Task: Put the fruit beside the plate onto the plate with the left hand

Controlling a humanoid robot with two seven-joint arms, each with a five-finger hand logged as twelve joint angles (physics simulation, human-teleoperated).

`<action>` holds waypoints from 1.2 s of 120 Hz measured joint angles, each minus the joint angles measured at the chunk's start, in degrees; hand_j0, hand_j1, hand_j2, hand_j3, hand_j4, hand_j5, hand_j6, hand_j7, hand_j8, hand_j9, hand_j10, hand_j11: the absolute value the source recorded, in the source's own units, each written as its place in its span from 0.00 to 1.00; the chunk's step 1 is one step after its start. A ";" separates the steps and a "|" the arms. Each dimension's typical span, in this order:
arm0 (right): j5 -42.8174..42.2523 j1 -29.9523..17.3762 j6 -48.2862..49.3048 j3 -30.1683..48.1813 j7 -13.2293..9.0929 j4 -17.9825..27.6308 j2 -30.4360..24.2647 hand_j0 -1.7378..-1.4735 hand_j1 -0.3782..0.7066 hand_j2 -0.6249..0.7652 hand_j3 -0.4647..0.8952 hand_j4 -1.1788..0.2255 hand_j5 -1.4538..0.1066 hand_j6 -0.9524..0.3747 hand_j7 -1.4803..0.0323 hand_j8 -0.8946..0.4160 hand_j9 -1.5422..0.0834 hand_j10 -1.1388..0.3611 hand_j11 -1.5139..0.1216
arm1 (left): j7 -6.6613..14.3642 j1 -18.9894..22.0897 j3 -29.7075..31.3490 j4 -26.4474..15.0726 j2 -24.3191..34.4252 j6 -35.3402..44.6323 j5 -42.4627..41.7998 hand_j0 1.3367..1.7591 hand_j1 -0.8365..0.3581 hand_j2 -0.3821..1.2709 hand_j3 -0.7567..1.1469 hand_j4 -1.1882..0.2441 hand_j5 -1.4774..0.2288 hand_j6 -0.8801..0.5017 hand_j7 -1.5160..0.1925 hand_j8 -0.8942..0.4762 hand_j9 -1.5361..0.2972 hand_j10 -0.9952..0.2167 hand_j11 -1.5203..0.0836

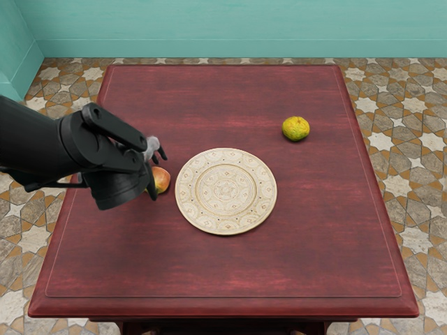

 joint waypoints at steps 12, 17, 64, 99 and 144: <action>0.00 0.00 0.00 0.00 0.00 0.00 0.00 0.30 0.05 0.45 0.34 0.82 0.91 0.70 0.96 0.67 0.93 0.74 0.91 | 0.01 0.03 0.08 0.00 0.00 -0.02 0.60 0.76 0.65 0.27 0.40 0.59 0.60 0.39 0.62 0.40 0.59 0.54 0.67; 0.00 0.00 0.00 0.00 0.00 0.00 0.00 0.30 0.05 0.45 0.34 0.82 0.91 0.70 0.96 0.67 0.93 0.74 0.91 | 0.01 0.03 0.11 0.00 0.00 -0.02 0.72 0.76 0.65 0.27 0.40 0.59 0.60 0.39 0.62 0.40 0.59 0.54 0.67; 0.00 0.02 0.00 0.00 0.00 0.00 0.00 0.30 0.05 0.45 0.34 0.82 0.91 0.70 0.96 0.67 0.93 0.74 0.91 | -0.04 0.99 0.09 0.02 0.00 -0.15 1.13 0.76 0.64 0.27 0.40 0.59 0.60 0.38 0.62 0.40 0.59 0.53 0.66; 0.00 0.01 0.00 0.00 0.00 0.00 0.00 0.30 0.05 0.45 0.34 0.82 0.91 0.70 0.96 0.67 0.93 0.74 0.91 | -0.07 1.71 0.03 0.02 0.00 1.61 1.15 0.76 0.64 0.27 0.40 0.58 0.60 0.38 0.62 0.39 0.59 0.53 0.66; 0.00 -0.01 0.00 0.00 0.00 0.00 0.00 0.30 0.05 0.45 0.34 0.82 0.91 0.70 0.96 0.67 0.93 0.74 0.91 | -0.08 2.09 -0.12 -0.05 0.00 1.81 1.15 0.76 0.63 0.27 0.40 0.58 0.59 0.38 0.62 0.39 0.59 0.53 0.66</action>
